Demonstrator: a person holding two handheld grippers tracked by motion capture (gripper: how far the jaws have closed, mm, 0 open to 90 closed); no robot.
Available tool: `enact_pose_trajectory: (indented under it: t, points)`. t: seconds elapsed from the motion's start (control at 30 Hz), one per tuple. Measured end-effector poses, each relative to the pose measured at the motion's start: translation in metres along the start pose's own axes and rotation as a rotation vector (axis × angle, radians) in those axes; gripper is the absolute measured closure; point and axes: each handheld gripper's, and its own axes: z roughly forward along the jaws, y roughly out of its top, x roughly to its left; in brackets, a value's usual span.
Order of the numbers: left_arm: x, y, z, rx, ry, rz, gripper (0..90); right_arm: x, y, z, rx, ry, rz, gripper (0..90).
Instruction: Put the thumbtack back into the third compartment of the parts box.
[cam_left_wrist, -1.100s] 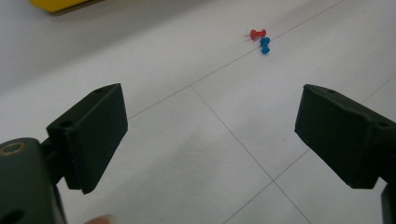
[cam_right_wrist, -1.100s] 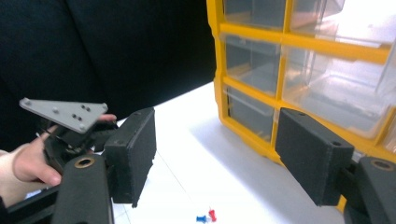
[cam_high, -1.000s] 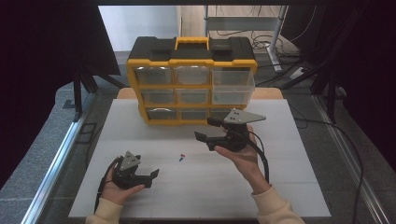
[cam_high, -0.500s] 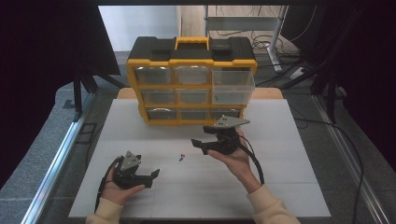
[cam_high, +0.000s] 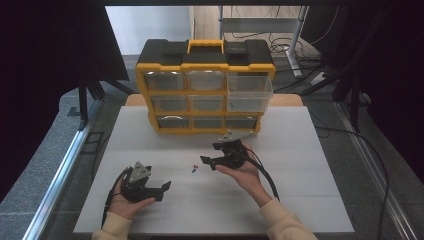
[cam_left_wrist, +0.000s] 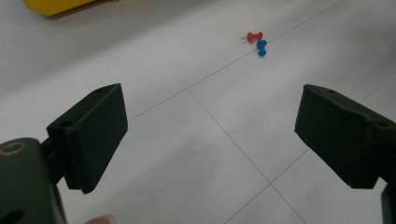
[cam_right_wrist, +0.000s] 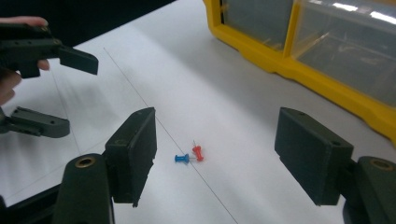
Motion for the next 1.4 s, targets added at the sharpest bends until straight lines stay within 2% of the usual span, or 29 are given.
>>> enact_pose_trajectory:
  t: [0.17, 0.27, 0.43, 0.6, 0.83, 1.0, 1.2, 1.4]
  points:
    - [0.0, 0.0, 0.001, 0.001, -0.001, 0.001, 9.8, 0.003, -0.001, 0.012, 0.024, 0.002, -0.008, 31.1]
    - [-0.001, 0.0, 0.001, 0.001, -0.001, 0.0, 9.8, 0.004, 0.0, 0.019, 0.041, -0.009, -0.036, 31.4]
    - [-0.001, 0.0, 0.002, 0.006, -0.001, 0.004, 9.8, 0.003, 0.002, 0.03, 0.056, -0.004, -0.041, 32.3]
    - [-0.002, 0.0, 0.002, 0.009, -0.001, 0.007, 9.8, 0.004, 0.001, 0.044, 0.099, -0.008, -0.063, 32.8]
    - [-0.001, 0.0, 0.002, 0.009, 0.003, 0.004, 9.8, 0.005, 0.001, 0.058, 0.131, -0.003, -0.071, 35.2]
    - [-0.002, 0.0, 0.002, 0.008, 0.0, 0.007, 9.8, 0.003, -0.001, 0.074, 0.182, -0.003, -0.069, 37.7]
    - [-0.002, 0.0, 0.002, 0.005, 0.002, 0.009, 9.8, 0.005, -0.004, 0.083, 0.231, -0.04, -0.055, 42.8]
    - [-0.003, 0.0, 0.002, 0.006, 0.006, 0.011, 9.9, 0.008, -0.007, 0.087, 0.262, -0.064, -0.087, 48.1]
